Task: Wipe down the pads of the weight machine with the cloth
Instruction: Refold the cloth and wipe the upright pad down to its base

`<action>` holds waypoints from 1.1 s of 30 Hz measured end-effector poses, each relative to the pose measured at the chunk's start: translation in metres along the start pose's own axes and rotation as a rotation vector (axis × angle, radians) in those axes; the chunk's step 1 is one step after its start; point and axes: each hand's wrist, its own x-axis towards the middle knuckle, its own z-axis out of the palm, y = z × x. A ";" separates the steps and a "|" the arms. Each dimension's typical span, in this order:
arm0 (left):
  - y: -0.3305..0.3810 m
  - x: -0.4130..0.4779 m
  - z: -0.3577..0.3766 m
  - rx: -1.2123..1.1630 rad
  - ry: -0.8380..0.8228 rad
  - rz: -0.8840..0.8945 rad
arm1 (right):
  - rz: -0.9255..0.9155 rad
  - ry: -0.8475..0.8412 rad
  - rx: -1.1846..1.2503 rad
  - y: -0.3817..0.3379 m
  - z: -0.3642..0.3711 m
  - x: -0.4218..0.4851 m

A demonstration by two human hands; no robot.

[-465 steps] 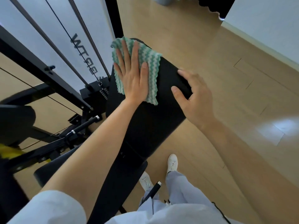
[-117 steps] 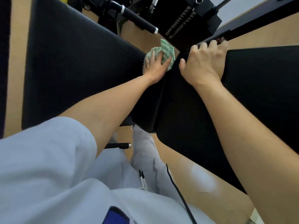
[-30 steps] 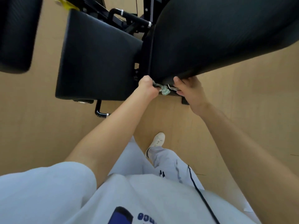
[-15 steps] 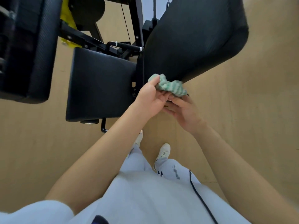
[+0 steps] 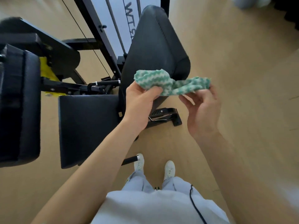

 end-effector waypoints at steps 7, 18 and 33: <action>0.081 0.028 0.049 -0.211 -0.186 0.089 | -0.156 -0.129 0.155 -0.079 0.029 0.042; 0.009 0.068 0.004 0.502 0.283 0.188 | 0.000 0.060 -0.576 -0.011 -0.014 0.074; 0.025 0.055 0.005 1.085 -0.309 0.974 | -0.399 -0.424 -0.886 -0.041 0.011 0.105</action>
